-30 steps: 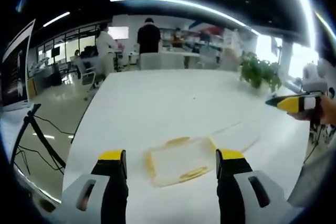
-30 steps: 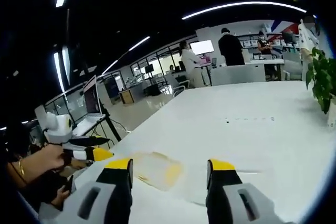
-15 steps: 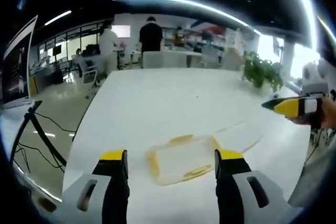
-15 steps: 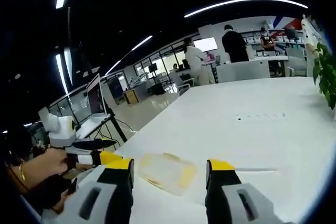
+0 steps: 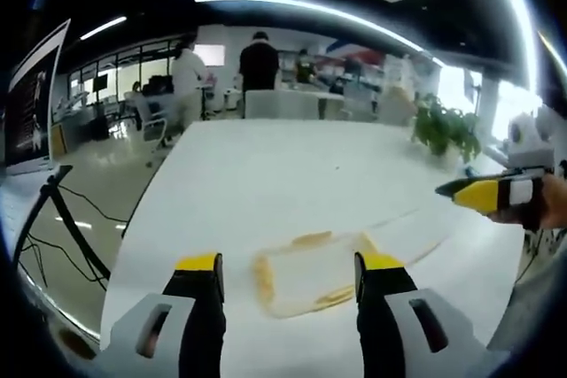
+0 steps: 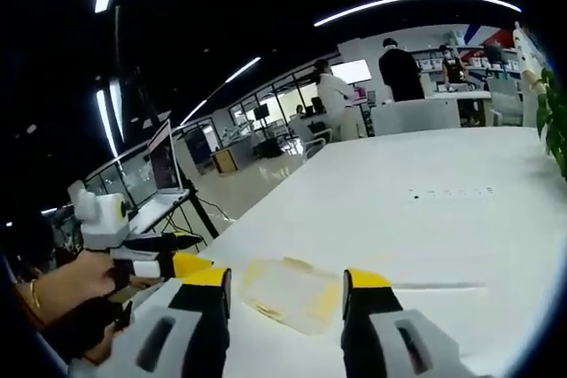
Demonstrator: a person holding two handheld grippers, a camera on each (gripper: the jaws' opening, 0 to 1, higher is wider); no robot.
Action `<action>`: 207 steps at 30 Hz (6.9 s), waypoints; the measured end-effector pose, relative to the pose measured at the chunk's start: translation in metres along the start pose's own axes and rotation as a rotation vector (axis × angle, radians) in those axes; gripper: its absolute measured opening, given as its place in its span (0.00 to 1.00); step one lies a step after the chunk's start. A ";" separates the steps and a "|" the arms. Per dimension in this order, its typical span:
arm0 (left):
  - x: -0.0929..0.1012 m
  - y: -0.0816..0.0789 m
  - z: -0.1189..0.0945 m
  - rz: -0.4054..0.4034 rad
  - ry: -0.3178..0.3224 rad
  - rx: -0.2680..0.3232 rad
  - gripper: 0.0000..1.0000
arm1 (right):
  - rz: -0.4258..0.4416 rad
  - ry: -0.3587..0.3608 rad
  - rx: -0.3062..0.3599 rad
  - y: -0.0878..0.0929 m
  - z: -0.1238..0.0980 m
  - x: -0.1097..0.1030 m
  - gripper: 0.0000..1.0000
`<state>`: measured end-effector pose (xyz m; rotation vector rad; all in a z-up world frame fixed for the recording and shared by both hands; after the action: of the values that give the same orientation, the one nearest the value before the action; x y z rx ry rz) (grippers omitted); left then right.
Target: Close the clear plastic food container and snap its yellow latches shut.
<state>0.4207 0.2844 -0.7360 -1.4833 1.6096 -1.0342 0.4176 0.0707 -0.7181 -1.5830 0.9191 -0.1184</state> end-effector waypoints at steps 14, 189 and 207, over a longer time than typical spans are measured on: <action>-0.006 0.014 0.016 -0.009 -0.036 0.004 0.48 | -0.004 0.052 -0.053 0.022 0.022 0.011 0.43; 0.010 0.015 0.024 0.060 -0.108 -0.059 0.03 | -0.184 0.143 -0.162 0.037 0.037 0.026 0.04; 0.039 0.010 0.026 0.094 -0.048 -0.063 0.04 | -0.166 0.180 -0.149 0.026 0.015 0.043 0.04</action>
<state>0.4355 0.2431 -0.7556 -1.4480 1.6748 -0.8965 0.4425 0.0573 -0.7628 -1.8090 0.9521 -0.3194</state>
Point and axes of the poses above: the point that each gripper's makers call its tool centre point, and the gripper's own axes: z roughly forward along the fingers, x roughly to its right, y roughly out of its underside, the point moved 5 cm from there along -z, roughly backward along the fingers, and after that the axes turned 12 degrees about -y, right-handed, at the moved point
